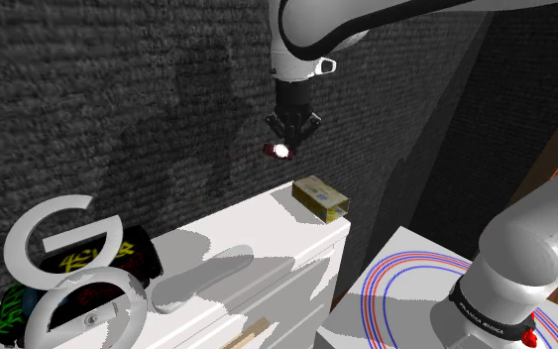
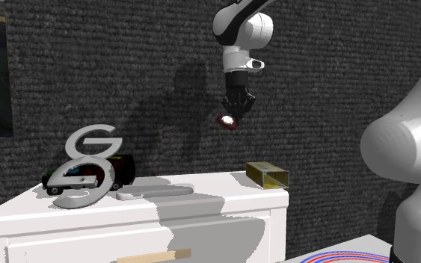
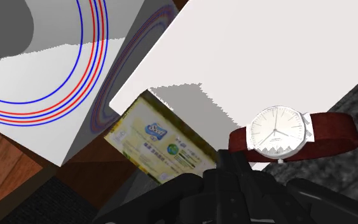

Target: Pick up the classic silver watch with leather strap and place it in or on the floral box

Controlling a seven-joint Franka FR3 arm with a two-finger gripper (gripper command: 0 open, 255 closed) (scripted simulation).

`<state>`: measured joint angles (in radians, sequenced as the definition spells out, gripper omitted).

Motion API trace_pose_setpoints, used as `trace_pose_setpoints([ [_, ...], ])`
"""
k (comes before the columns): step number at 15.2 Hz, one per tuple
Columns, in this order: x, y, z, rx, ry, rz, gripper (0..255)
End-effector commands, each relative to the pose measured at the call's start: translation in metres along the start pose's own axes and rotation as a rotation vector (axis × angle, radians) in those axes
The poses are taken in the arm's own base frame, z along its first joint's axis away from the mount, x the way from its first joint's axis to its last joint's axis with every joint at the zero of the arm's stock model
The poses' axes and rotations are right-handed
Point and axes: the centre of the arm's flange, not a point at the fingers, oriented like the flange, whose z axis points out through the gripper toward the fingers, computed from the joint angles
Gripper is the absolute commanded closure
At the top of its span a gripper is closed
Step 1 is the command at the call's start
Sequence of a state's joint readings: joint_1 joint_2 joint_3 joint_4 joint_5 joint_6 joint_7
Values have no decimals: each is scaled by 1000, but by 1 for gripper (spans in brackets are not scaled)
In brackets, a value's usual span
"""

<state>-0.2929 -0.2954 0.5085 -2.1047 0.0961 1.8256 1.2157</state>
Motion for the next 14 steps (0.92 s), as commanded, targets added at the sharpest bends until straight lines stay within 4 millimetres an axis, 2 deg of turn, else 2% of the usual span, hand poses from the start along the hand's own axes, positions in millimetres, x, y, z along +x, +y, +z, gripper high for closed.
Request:
trace_pose_setpoints([
  [1, 19, 19, 0, 1, -1, -2, 255],
  [6, 67, 64, 0, 1, -1, -2, 255],
  [7, 71, 68, 0, 1, -1, -2, 255],
  [14, 69, 67, 37, 1, -1, -2, 255],
])
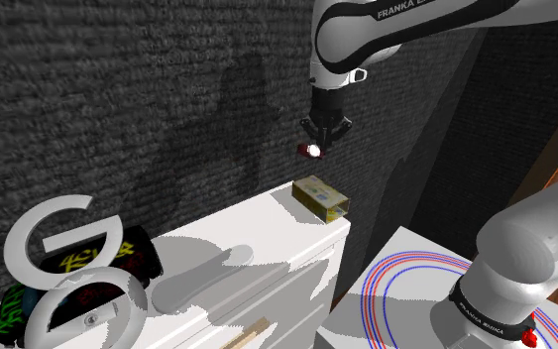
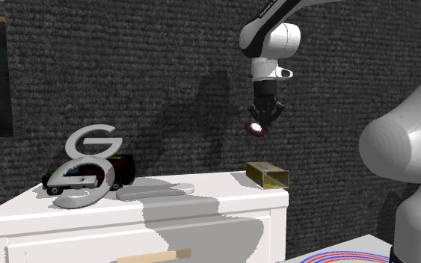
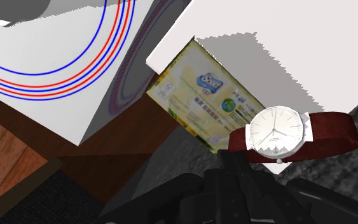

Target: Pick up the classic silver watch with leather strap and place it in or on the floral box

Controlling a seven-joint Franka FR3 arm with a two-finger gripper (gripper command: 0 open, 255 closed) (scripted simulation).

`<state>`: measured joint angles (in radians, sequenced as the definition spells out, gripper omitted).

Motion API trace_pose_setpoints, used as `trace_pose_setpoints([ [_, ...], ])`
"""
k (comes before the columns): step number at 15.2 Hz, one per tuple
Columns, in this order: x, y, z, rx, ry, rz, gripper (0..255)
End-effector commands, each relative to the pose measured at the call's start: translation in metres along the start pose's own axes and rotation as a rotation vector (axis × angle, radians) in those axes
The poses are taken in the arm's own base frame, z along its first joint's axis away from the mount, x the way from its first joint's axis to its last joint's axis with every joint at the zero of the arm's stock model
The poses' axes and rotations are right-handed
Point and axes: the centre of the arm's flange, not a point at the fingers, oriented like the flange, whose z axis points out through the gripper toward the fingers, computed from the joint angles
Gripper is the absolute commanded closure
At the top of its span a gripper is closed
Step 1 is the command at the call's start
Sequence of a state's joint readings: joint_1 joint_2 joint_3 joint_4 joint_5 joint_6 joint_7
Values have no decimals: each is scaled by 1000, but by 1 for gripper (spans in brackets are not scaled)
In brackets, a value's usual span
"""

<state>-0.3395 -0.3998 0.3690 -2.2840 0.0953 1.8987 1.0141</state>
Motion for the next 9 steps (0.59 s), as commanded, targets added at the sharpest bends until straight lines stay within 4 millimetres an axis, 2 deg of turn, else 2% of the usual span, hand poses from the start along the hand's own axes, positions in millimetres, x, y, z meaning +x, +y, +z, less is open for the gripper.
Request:
trace_pose_setpoints([
  [1, -2, 0, 11, 0, 0, 0, 255],
  [9, -3, -2, 54, 0, 0, 0, 255],
])
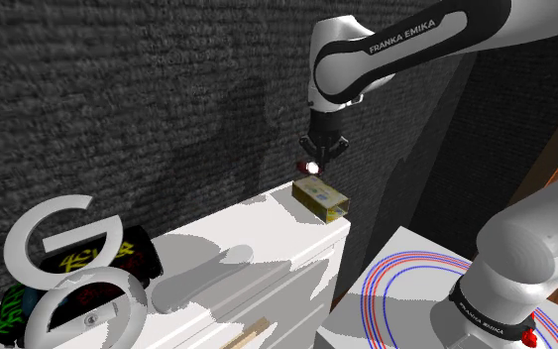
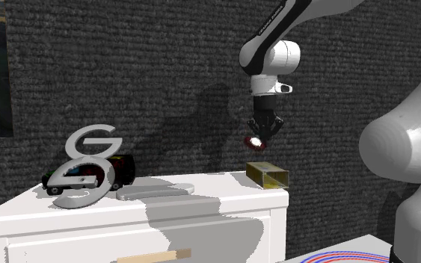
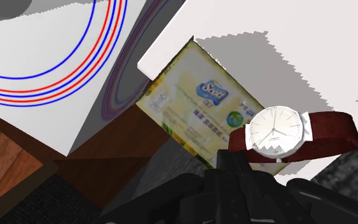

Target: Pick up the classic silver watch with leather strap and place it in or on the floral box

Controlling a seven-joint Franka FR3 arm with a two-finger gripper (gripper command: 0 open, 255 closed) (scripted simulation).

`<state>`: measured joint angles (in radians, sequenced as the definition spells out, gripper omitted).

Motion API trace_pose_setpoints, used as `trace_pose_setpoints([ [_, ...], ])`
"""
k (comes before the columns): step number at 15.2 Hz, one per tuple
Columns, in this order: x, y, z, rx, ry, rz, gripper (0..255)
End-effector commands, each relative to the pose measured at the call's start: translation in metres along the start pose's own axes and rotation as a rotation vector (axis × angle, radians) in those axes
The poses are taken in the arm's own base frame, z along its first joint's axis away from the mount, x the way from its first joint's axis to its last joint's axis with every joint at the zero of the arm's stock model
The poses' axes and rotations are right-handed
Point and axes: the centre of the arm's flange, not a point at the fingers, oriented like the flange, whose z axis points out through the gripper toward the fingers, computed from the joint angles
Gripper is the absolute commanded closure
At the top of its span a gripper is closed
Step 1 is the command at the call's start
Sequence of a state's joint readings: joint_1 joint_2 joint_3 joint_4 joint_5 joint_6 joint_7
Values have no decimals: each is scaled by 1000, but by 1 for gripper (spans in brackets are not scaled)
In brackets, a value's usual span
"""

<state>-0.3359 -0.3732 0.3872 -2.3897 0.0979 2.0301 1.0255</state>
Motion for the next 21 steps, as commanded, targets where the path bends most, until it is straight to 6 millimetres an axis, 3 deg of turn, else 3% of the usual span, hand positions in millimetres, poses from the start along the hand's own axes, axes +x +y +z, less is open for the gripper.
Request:
trace_pose_setpoints([
  [1, 1, -1, 5, 0, 0, 0, 255],
  [7, 1, -1, 4, 0, 0, 0, 255],
  [8, 1, -1, 4, 0, 0, 0, 0],
  [13, 1, -1, 4, 0, 0, 0, 0],
  [17, 1, -1, -45, 0, 0, 0, 0],
  [21, 1, -1, -45, 0, 0, 0, 0],
])
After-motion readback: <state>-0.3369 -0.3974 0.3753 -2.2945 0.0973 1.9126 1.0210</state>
